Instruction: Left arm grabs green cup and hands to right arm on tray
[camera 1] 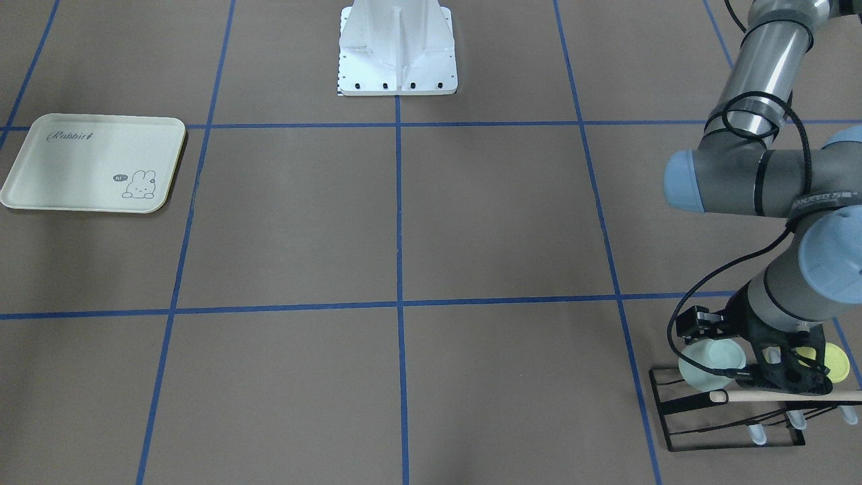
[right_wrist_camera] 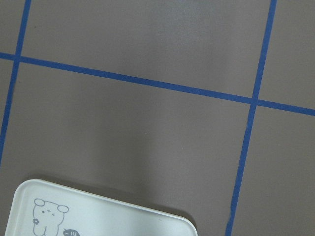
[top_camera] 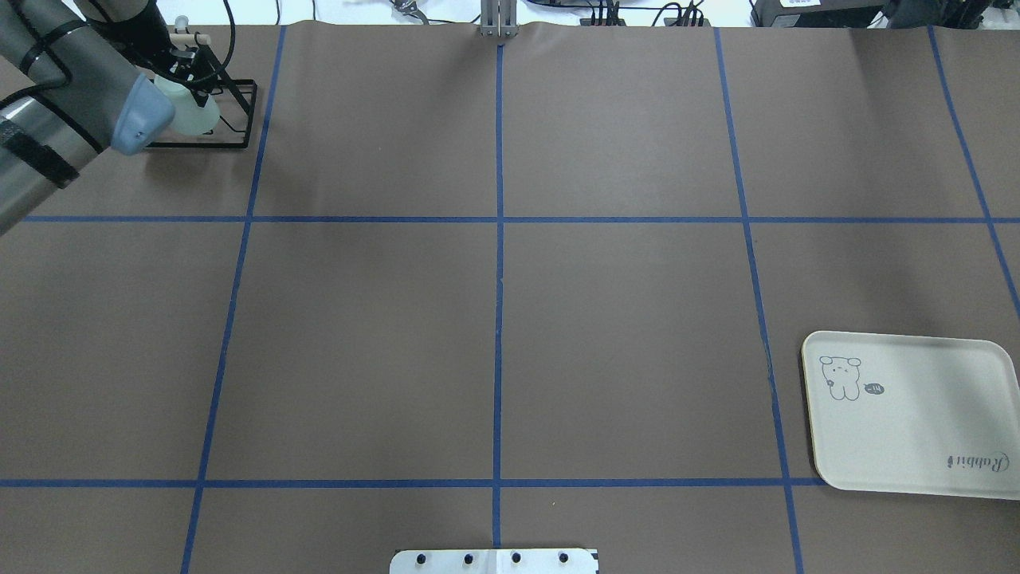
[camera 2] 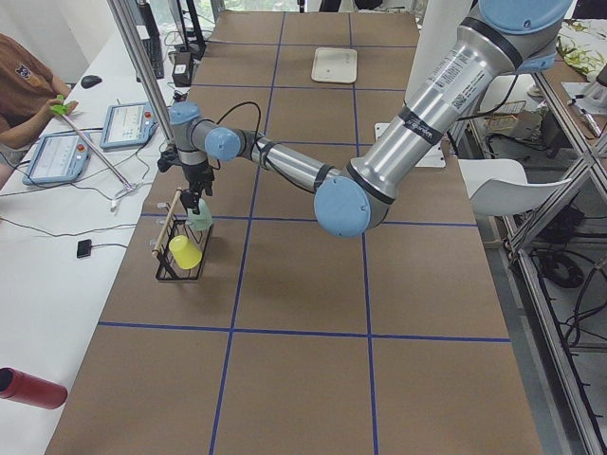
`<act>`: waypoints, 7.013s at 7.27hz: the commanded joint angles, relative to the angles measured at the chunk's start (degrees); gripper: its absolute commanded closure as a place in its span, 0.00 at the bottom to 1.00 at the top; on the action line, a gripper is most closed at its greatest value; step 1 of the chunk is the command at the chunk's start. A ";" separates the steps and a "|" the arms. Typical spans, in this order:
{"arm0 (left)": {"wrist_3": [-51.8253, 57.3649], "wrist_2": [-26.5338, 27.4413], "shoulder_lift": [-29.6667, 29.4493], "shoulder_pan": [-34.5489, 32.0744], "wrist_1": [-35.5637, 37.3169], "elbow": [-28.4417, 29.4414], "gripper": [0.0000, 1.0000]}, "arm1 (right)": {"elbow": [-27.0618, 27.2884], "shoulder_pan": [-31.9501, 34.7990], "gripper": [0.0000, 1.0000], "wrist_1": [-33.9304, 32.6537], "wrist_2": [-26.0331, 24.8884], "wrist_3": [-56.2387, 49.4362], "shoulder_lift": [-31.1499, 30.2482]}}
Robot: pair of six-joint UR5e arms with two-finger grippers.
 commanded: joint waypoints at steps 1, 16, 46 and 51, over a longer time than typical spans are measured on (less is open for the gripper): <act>-0.15 0.00 -1.57 0.00 -2.10 3.88 0.00 | 0.00 -0.03 0.00 0.00 -0.07 0.00 0.02; 0.64 -2.18 -2.54 -4.74 13.67 -8.19 1.00 | -0.26 -0.64 0.00 4.82 0.01 0.35 -0.16; -145.61 -3.16 0.88 24.61 -86.05 -24.13 1.00 | -6.76 -44.85 0.16 116.54 -31.10 123.49 21.11; -145.17 -0.35 0.44 26.81 -85.96 -23.60 1.00 | -6.76 -45.91 0.29 118.48 -31.28 123.49 21.11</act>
